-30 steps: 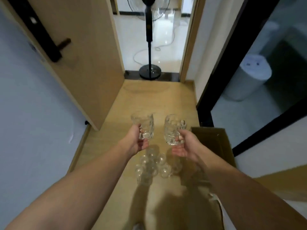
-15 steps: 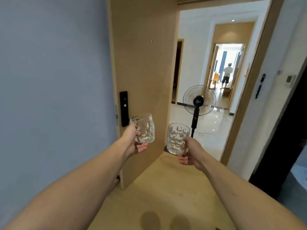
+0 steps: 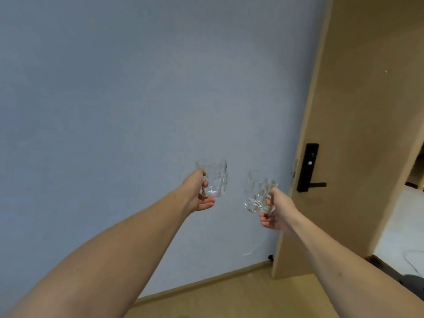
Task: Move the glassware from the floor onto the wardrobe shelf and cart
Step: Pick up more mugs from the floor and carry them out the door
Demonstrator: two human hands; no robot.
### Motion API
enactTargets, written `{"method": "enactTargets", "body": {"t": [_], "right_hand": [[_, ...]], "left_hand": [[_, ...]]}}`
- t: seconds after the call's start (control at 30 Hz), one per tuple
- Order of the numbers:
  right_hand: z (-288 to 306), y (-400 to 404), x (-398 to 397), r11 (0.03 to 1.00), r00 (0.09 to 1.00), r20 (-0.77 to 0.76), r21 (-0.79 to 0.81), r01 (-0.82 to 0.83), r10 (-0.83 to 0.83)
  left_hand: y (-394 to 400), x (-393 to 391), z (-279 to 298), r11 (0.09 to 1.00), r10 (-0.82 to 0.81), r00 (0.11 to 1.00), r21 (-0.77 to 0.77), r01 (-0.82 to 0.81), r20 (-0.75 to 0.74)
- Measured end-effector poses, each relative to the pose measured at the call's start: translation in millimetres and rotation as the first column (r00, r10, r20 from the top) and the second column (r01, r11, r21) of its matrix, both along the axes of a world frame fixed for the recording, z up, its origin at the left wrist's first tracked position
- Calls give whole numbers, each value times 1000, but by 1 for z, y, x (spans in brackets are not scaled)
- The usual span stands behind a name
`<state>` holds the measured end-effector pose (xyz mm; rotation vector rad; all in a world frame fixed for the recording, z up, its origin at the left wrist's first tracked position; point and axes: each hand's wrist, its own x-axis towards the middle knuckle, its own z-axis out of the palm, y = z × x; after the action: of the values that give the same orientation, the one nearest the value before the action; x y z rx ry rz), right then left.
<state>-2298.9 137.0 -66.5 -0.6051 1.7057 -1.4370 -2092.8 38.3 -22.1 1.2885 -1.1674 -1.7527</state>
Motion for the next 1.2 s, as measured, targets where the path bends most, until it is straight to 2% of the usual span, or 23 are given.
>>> {"method": "enactTargets", "body": {"t": [0.17,0.33,0.6,0.8,1.2], "right_hand": [[17,-61,106,975,974,-54,-35,-220,218],[20,-112,239,916,918,-46,-55,-397,395],[-9,-162,473,818,819,20,-43,-573,574],[-18,-195,623,735,734,39,-19,-678,678],[-39,-250,909,426,431,36,93,-900,902]], "left_hand": [[-18,130,8,978,208,978,-20,-208,-6],[-27,272,8,923,385,923,-18,-385,-26],[-35,500,-7,819,574,819,-6,-574,24],[-29,640,-16,734,678,733,17,-679,55],[-3,879,-53,391,916,397,103,-915,54]]}}
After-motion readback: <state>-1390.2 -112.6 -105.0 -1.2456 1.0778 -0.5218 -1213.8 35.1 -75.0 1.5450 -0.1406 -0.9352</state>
